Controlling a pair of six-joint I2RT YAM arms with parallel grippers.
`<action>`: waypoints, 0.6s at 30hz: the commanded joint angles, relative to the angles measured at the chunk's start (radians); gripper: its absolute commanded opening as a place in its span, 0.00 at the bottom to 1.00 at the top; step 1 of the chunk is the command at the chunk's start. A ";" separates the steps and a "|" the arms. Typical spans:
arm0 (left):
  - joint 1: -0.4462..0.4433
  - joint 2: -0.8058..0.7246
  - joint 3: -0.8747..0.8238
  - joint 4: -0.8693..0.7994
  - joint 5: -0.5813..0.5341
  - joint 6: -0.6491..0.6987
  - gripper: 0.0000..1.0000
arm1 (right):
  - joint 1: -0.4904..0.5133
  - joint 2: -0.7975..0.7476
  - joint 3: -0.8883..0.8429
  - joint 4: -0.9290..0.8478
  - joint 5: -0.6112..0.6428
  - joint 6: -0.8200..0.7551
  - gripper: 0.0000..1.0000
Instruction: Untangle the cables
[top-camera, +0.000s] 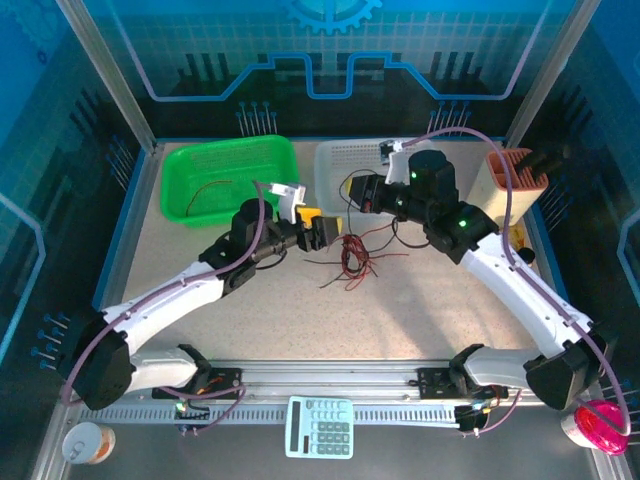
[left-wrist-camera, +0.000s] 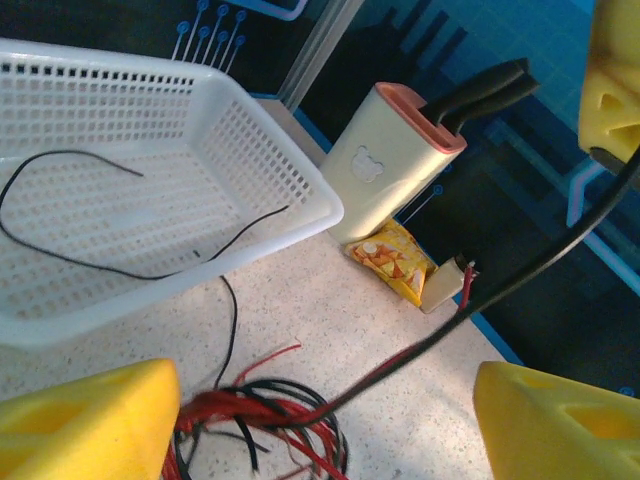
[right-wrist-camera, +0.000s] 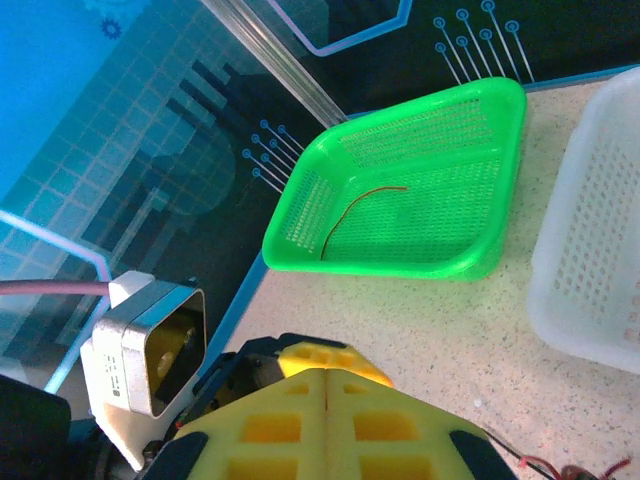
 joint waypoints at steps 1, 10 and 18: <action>-0.023 0.033 0.045 0.067 -0.009 0.063 0.73 | 0.028 -0.025 0.035 -0.018 0.011 -0.021 0.00; -0.072 0.093 0.046 0.131 -0.008 0.073 0.54 | 0.057 -0.026 0.047 -0.015 0.011 -0.021 0.00; -0.083 0.156 0.015 0.200 -0.032 0.053 0.38 | 0.065 -0.049 0.101 -0.018 0.019 -0.017 0.00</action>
